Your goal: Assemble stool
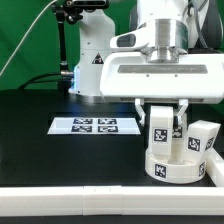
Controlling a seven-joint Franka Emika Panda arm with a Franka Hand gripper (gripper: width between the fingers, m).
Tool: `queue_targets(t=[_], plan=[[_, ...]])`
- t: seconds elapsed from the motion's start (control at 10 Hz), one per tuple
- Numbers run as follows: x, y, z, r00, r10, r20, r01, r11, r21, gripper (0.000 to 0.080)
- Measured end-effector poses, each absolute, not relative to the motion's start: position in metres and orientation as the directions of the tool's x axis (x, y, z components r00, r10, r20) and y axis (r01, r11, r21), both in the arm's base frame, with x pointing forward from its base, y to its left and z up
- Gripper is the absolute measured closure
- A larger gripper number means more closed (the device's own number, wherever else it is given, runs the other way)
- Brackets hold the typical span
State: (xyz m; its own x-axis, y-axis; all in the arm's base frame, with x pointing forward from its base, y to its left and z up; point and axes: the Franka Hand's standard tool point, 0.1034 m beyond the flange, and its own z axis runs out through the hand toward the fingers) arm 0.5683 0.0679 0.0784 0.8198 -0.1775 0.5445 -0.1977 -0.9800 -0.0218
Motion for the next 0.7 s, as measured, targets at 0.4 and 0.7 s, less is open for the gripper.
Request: queue_targets(t=[0.4, 0.7], plan=[[0.5606, 0.0691, 0.0738, 0.816, -0.202, 0.542, -0.221, -0.975, -0.031, 0.0462], [0.5586, 0.0693, 0.0705, 0.831, -0.203, 0.518, -0.22, -0.975, -0.029, 0.0266]])
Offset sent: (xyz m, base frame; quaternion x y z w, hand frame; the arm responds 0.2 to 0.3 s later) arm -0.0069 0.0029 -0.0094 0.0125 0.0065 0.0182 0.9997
